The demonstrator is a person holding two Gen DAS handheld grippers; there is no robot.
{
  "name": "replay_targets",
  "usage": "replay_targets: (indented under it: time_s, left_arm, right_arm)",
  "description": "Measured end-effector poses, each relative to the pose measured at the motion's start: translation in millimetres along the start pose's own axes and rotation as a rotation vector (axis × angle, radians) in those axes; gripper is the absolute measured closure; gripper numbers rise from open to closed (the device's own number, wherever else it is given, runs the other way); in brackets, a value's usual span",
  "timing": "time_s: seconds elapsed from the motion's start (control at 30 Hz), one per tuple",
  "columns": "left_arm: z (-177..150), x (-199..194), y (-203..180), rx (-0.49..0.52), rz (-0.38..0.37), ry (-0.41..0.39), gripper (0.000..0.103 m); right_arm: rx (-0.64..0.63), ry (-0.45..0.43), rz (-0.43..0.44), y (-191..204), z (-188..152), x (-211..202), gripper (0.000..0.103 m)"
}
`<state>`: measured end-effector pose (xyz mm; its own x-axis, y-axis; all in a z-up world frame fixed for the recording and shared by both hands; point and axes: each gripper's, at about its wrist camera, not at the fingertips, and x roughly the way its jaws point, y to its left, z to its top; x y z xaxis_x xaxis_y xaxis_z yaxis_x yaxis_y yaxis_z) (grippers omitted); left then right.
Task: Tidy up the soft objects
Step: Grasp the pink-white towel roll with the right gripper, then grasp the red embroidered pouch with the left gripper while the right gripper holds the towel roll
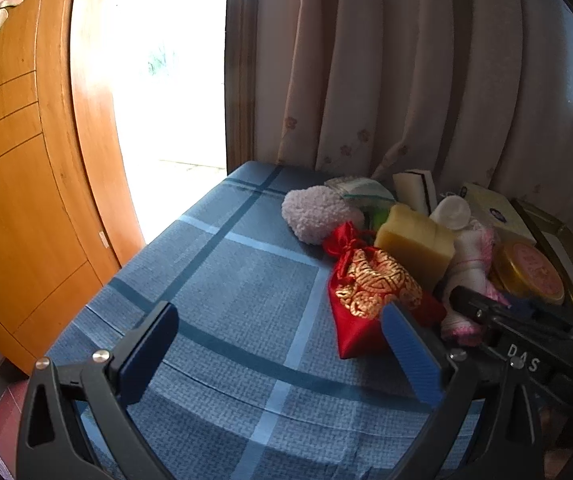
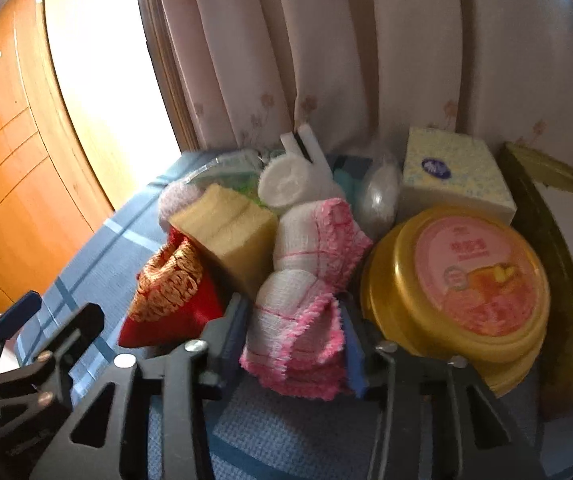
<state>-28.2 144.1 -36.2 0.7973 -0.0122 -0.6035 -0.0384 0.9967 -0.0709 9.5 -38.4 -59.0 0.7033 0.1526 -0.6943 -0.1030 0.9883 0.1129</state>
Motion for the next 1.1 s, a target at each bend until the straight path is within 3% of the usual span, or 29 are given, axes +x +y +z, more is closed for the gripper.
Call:
replay_targets:
  time_s: [0.07, 0.17, 0.27, 0.4, 0.5, 0.73, 0.8, 0.83, 1.0, 1.1]
  left_arm:
    - [1, 1, -2, -0.001, -0.003, 0.002, 0.000]
    - [5, 4, -7, 0.002, -0.003, 0.006, 0.000]
    - [10, 8, -15, -0.001, -0.010, 0.015, 0.000]
    - [15, 21, -30, 0.007, -0.032, 0.055, 0.001]
    - [17, 34, -42, 0.022, -0.019, 0.099, 0.004]
    - [15, 60, -55, 0.038, -0.007, 0.200, 0.034]
    - [12, 63, -55, 0.035, -0.034, 0.222, 0.052]
    - [11, 63, -56, 0.035, -0.042, 0.227, 0.054]
    - [8, 55, -63, 0.067, -0.006, 0.203, 0.073]
    - [3, 46, -63, 0.067, 0.010, 0.170, 0.078]
  right_arm:
    - [-0.004, -0.010, 0.022, -2, -1, -2, 0.075]
    - [-0.042, -0.069, 0.044, -2, -5, -17, 0.077]
    - [-0.077, -0.188, 0.072, -3, -14, -43, 0.077]
    - [-0.167, -0.348, 0.022, -3, -22, -72, 0.077]
    - [-0.172, -0.399, -0.006, -10, -23, -78, 0.077]
    - [-0.109, -0.424, 0.010, -23, -19, -84, 0.077]
    - [-0.112, -0.428, 0.011, -22, -21, -87, 0.077]
    - [-0.113, -0.429, 0.011, -22, -20, -86, 0.077]
    - [-0.102, -0.435, 0.011, -25, -19, -84, 0.077]
    - [-0.097, -0.448, -0.001, -24, -19, -85, 0.077]
